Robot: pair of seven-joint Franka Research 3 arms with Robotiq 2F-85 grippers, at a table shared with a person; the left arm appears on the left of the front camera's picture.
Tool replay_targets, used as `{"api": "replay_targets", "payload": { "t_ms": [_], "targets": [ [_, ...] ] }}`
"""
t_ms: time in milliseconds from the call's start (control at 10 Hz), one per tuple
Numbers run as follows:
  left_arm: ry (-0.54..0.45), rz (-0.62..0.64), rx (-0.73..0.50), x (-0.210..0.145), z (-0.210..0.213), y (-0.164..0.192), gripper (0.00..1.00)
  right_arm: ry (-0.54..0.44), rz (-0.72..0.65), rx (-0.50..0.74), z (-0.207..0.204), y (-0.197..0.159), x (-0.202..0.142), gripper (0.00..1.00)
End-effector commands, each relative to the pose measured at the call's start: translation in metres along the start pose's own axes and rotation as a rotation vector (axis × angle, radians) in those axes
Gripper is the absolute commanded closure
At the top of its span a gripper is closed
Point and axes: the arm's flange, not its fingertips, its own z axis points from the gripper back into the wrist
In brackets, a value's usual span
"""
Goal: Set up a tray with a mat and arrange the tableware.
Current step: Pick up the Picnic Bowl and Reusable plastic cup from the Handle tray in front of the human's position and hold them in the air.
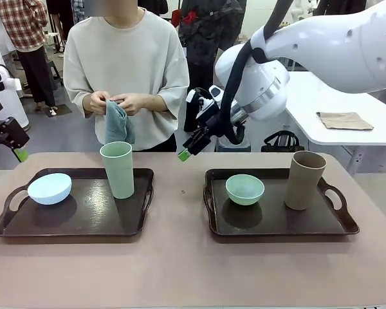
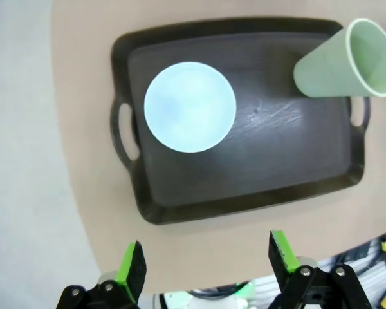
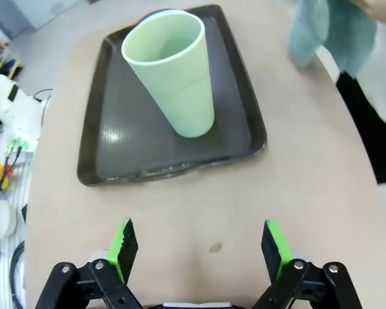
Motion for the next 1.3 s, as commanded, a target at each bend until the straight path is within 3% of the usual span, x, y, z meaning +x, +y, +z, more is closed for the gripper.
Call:
{"api": "replay_targets", "payload": {
  "t_ms": [0, 200, 300, 400, 800, 900, 1100, 1200],
  "targets": [
    [-0.010, 0.034, -0.009, 0.009, -0.005, 0.017, 0.00, -0.053, 0.100, 0.115, -0.019, -0.014, 0.008, 0.00],
    [-0.020, 0.062, -0.040, 0.012, -0.013, 0.029, 0.00, -0.136, 0.112, 0.206, -0.039, -0.010, 0.015, 0.00],
    [-0.026, 0.069, -0.091, 0.009, -0.013, 0.027, 0.00, -0.127, 0.090, 0.195, -0.042, -0.005, 0.013, 0.00],
    [0.005, 0.057, -0.024, 0.005, -0.012, 0.027, 0.00, -0.068, 0.109, 0.150, -0.035, -0.005, 0.017, 0.00],
    [0.001, 0.067, -0.037, 0.006, -0.013, 0.030, 0.00, -0.081, 0.105, 0.170, -0.040, -0.005, 0.018, 0.00],
    [-0.026, 0.104, -0.025, 0.019, -0.020, 0.031, 0.00, -0.083, 0.259, 0.192, -0.052, 0.004, 0.015, 0.00],
    [-0.106, 0.114, 0.055, 0.032, -0.042, 0.037, 0.00, -0.097, 0.330, 0.176, -0.079, -0.008, 0.001, 0.00],
    [-0.091, 0.115, 0.054, 0.033, -0.050, 0.042, 0.00, -0.108, 0.350, 0.160, -0.090, -0.012, -0.001, 0.00]
  ]
}}
